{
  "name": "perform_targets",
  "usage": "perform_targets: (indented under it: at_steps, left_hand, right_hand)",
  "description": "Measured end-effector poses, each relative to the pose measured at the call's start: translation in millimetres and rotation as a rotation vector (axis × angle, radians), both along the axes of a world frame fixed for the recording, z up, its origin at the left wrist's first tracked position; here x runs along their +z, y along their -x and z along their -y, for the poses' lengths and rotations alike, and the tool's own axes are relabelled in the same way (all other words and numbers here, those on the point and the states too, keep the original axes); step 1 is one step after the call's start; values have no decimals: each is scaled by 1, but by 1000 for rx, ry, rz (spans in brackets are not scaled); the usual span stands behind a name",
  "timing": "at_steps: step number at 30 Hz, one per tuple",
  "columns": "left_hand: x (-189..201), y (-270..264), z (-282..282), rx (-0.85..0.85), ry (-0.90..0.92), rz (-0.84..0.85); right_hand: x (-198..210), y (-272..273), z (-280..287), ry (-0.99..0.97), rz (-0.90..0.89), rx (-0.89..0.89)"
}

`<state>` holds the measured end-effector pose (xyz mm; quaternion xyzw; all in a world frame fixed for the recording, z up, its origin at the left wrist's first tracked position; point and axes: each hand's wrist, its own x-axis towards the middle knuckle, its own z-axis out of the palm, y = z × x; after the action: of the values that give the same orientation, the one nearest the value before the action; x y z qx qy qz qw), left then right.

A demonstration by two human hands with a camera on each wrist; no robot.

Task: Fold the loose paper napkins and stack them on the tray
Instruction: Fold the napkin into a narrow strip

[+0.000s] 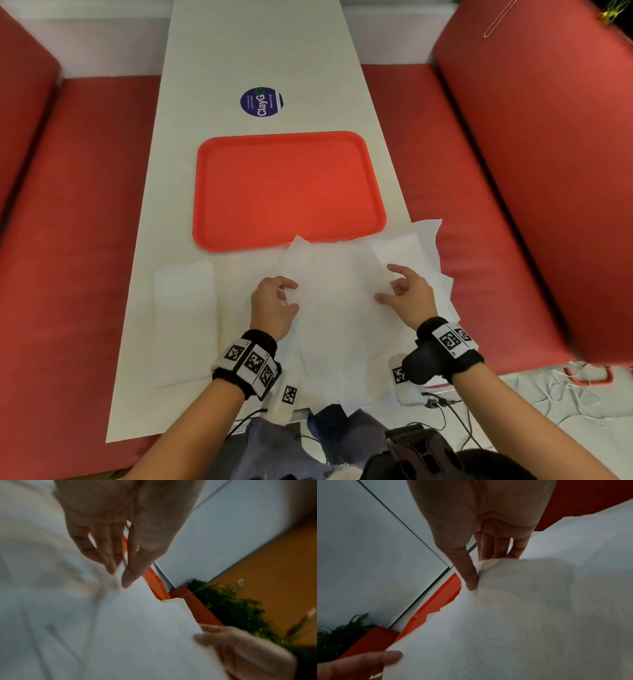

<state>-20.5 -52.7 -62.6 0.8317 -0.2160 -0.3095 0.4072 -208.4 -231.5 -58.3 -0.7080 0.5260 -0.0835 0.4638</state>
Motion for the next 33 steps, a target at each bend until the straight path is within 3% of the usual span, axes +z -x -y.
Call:
perform_targets:
  at_steps: [3, 8, 14, 20, 23, 26, 30, 33]
  left_hand:
    - [2, -12, -7, -10, 140, -8]
    - [25, -30, -18, 95, 438, -218]
    - [41, -56, -26, 171, 504, -505]
    - [45, -66, -20, -363, 221, -354]
    - [45, -66, -24, -481, 188, -379]
    - [48, -66, -36, -402, 255, -380]
    - [57, -76, -62, -119, 342, -347]
    - [64, -91, -88, 73, 375, -416]
  right_hand:
    - [1, 3, 6, -34, 63, 13]
    - [15, 1, 7, -72, 273, 8]
    - [36, -20, -4, -58, 438, 151]
    - [61, -70, -25, -91, 502, 349]
    - [70, -94, -35, -102, 549, 383]
    - [79, -116, -48, -117, 591, 352]
    - [85, -138, -73, -171, 577, 273]
    - [83, -149, -98, -307, 521, 296]
